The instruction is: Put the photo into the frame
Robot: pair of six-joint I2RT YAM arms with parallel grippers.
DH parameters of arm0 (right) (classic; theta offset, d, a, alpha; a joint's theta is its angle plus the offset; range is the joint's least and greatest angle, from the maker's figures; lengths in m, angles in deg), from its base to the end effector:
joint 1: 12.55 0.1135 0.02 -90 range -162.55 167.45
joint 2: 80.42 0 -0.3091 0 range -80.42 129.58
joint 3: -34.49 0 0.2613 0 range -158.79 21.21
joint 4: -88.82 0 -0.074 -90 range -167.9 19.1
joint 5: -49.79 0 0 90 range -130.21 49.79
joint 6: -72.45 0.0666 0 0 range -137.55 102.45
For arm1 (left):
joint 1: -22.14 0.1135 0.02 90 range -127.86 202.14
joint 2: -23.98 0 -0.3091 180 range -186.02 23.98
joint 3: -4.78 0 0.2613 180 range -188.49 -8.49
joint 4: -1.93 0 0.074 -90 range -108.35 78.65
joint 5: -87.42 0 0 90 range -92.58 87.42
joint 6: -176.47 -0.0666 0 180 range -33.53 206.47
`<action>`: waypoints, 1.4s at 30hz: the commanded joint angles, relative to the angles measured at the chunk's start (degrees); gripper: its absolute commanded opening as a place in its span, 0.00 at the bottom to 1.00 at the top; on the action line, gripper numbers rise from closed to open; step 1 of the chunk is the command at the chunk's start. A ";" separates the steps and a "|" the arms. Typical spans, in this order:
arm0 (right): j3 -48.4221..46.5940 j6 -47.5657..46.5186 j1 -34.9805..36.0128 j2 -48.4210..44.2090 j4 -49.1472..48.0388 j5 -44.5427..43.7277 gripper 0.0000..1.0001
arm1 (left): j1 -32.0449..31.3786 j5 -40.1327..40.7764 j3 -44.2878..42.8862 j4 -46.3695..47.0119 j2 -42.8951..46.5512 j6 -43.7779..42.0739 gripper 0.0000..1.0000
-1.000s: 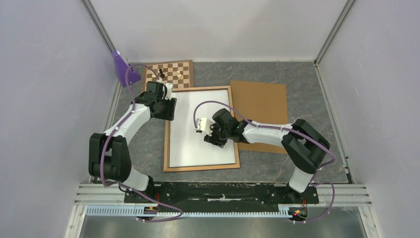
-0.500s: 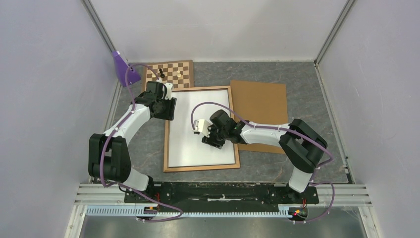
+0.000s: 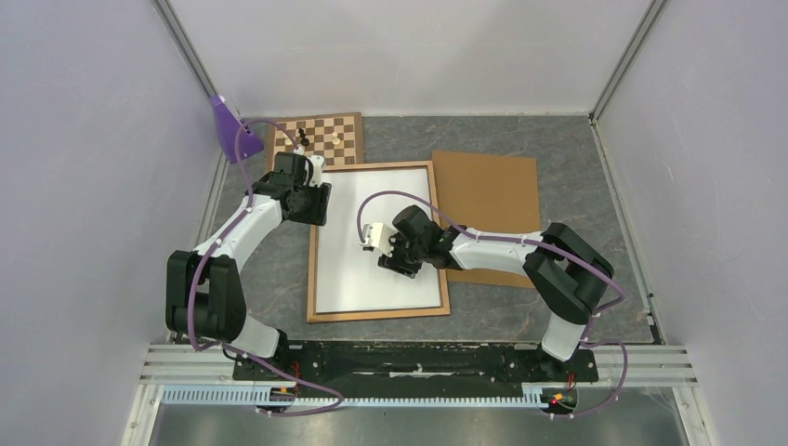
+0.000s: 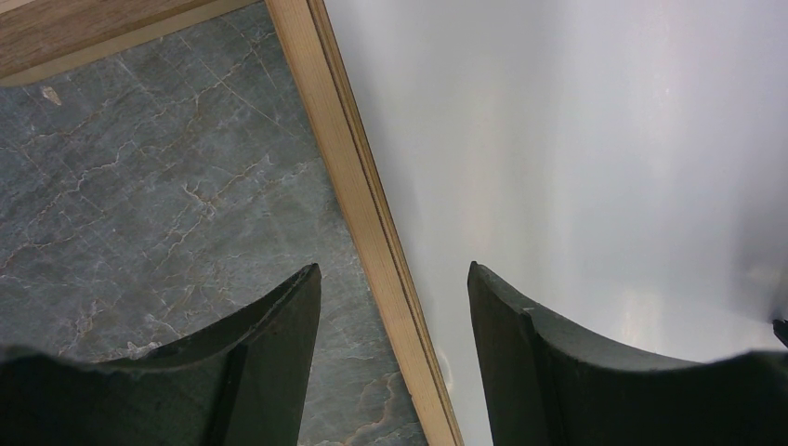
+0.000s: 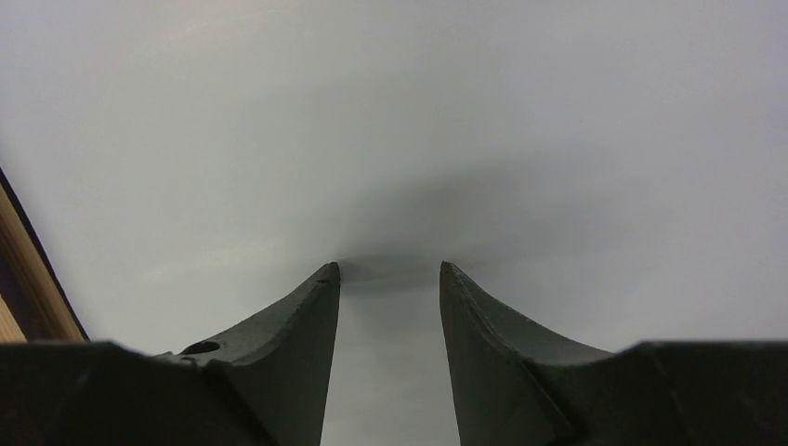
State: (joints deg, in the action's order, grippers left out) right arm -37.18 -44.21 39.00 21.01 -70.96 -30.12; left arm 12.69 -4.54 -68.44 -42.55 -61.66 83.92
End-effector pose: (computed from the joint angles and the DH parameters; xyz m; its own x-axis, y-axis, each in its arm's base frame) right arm 0.2383 0.3188 0.1799 -0.0482 -0.7711 -0.6349 -0.9653 0.1992 -0.1686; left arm 0.3236 -0.0562 0.2478 -0.8174 0.1811 -0.5468 0.2191 0.9757 -0.0043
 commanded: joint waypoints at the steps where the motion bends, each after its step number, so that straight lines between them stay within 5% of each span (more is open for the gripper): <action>1: -0.93 -0.75 0.32 -0.74 -1.34 -1.11 0.47 | 0.05 0.22 -0.13 0.17 2.36 -1.95 0.66; 16: -1.68 -0.72 0.31 -2.12 -1.24 -2.46 0.48 | 0.05 0.28 -0.66 0.16 2.74 -1.74 0.67; 28: -8.82 1.66 -0.25 -6.95 0.83 -8.79 0.59 | 0.05 1.43 -2.66 0.17 4.85 -1.77 0.71; 42: -13.01 12.77 -18.64 -12.81 1.84 -7.41 0.88 | 0.05 1.39 -5.84 1.49 6.67 -1.70 0.83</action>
State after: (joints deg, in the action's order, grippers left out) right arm -48.37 -36.53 25.84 11.24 -69.13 -39.87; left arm 12.69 -3.88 -71.02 -42.72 -57.03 83.90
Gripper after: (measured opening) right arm 0.849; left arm 0.823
